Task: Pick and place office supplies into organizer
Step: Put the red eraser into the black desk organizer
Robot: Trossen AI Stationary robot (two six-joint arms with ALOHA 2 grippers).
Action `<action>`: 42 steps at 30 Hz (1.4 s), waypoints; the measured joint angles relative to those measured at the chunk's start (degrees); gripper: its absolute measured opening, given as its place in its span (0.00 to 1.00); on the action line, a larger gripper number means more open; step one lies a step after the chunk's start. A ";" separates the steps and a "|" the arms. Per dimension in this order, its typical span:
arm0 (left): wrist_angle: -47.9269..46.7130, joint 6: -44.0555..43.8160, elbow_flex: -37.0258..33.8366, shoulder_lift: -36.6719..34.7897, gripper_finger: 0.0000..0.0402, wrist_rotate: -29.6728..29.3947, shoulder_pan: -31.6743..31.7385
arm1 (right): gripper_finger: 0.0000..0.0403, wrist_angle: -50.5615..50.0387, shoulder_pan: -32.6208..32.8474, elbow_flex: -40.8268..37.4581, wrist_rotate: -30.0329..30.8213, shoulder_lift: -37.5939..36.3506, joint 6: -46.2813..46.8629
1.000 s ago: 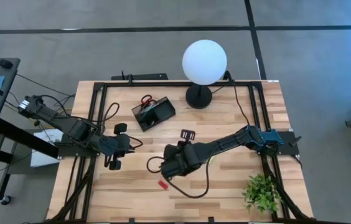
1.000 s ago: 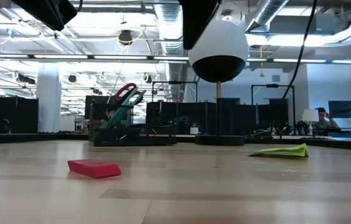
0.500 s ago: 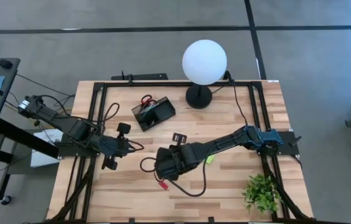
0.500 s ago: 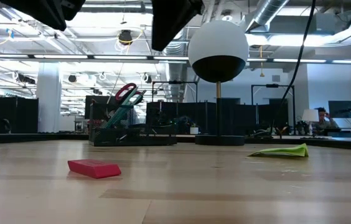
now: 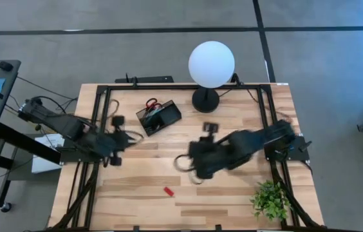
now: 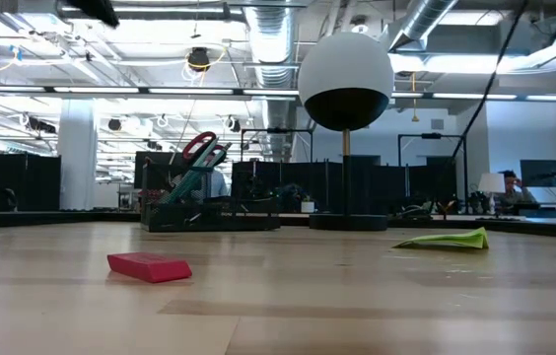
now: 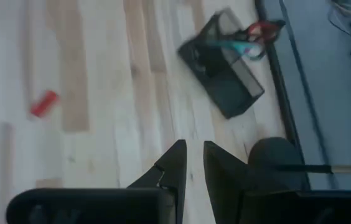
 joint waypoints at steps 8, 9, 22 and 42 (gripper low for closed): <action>-16.52 -3.40 21.09 -8.23 0.10 12.10 -0.04 | 0.12 0.36 3.59 -0.49 -0.57 -19.88 5.39; -16.46 -1.69 22.68 -10.05 0.10 15.24 -0.04 | 0.12 0.49 4.62 -1.13 -0.12 -21.66 5.36; 18.54 5.07 -13.51 -41.97 0.10 32.72 -0.07 | 0.12 38.42 20.59 -49.59 12.51 -42.85 7.64; 60.50 -7.24 -38.14 -21.49 0.10 33.37 -1.06 | 0.12 134.67 17.76 -108.56 -1.03 -46.56 -4.94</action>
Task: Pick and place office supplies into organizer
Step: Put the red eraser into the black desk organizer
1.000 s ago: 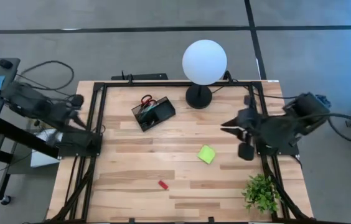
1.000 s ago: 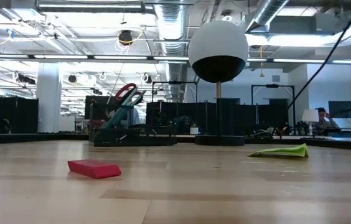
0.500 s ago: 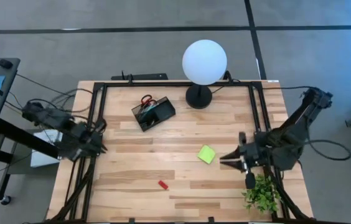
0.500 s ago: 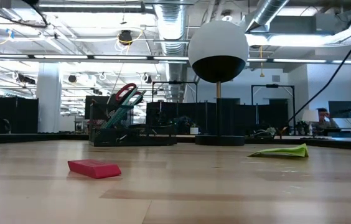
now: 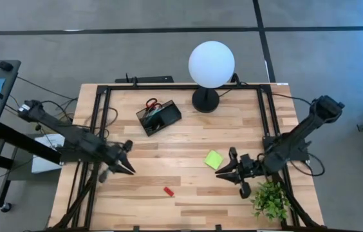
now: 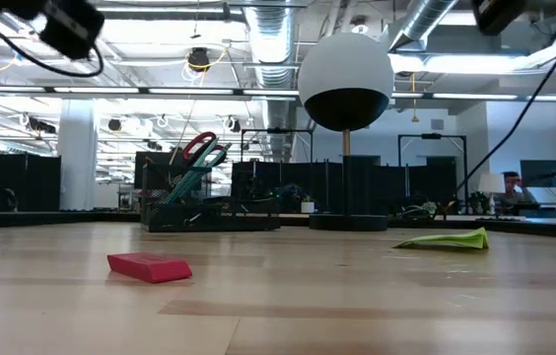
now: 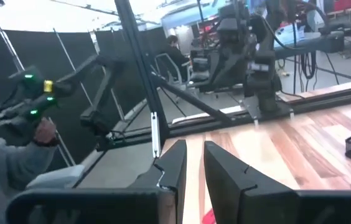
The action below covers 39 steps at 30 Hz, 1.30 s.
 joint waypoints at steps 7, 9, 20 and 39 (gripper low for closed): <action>13.05 0.93 -0.07 19.68 0.10 -0.68 -0.64 | 0.12 6.95 -1.83 0.02 -0.06 6.29 0.01; 17.40 1.15 -0.05 24.42 0.10 -0.68 -0.62 | 0.12 7.04 -2.21 0.02 -0.03 6.25 0.00; 37.52 0.42 0.00 46.59 0.10 -4.01 -0.58 | 0.12 6.81 -2.82 0.06 -0.06 5.35 0.00; 44.70 -4.83 4.82 59.94 0.10 -10.43 -0.56 | 0.12 6.84 -2.49 0.07 -0.08 5.35 0.00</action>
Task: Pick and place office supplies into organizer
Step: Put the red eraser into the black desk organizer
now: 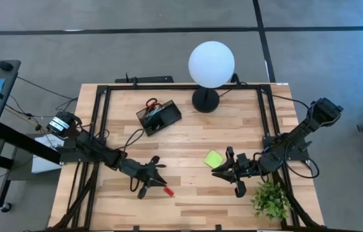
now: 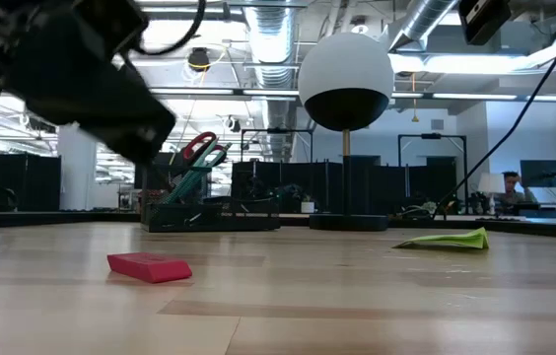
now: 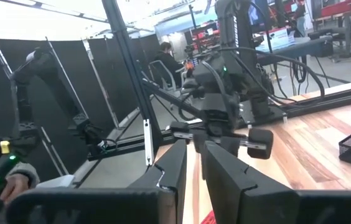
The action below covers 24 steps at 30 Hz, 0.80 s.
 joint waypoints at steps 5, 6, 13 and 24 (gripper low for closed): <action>-3.14 6.28 2.85 -0.04 0.10 0.08 0.02 | 0.12 0.00 -0.02 0.00 0.02 0.00 0.00; -3.42 6.64 2.97 -0.04 0.10 -0.66 0.02 | 0.12 0.00 -0.02 0.00 0.02 0.00 0.00; -5.77 8.74 3.20 -0.04 0.10 -2.44 0.38 | 0.12 0.00 -0.02 0.00 0.02 0.00 0.00; -8.72 14.69 3.20 -0.04 0.29 3.91 0.39 | 0.12 0.00 -0.02 0.00 0.02 0.00 0.02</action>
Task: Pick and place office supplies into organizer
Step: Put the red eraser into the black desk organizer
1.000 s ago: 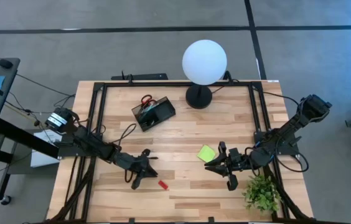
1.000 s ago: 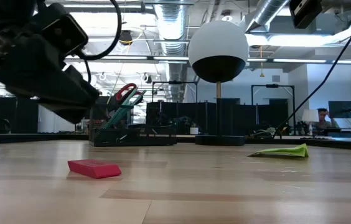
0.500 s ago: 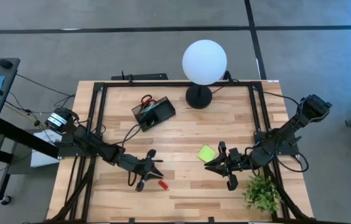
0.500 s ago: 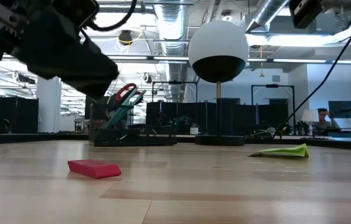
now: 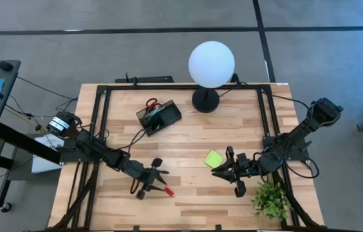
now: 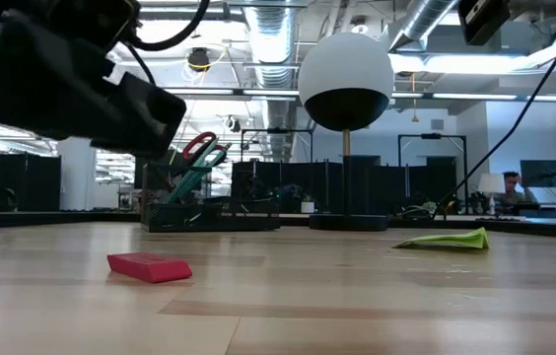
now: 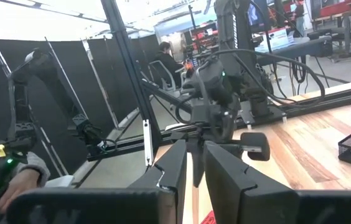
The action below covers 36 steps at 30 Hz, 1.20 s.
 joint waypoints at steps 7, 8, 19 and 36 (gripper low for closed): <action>0.28 8.82 0.12 3.37 0.48 7.12 0.15 | 0.12 0.05 0.00 0.00 0.00 0.00 0.00; 1.45 8.89 0.37 4.72 0.50 7.61 0.51 | 0.12 0.15 0.00 0.00 0.00 0.00 0.03; 5.27 8.43 7.79 19.06 0.54 16.08 4.71 | 0.12 0.21 0.00 0.00 0.01 0.02 0.46; 12.04 1.77 8.24 25.83 0.54 18.25 5.02 | 0.12 0.00 0.05 0.02 0.00 0.02 0.52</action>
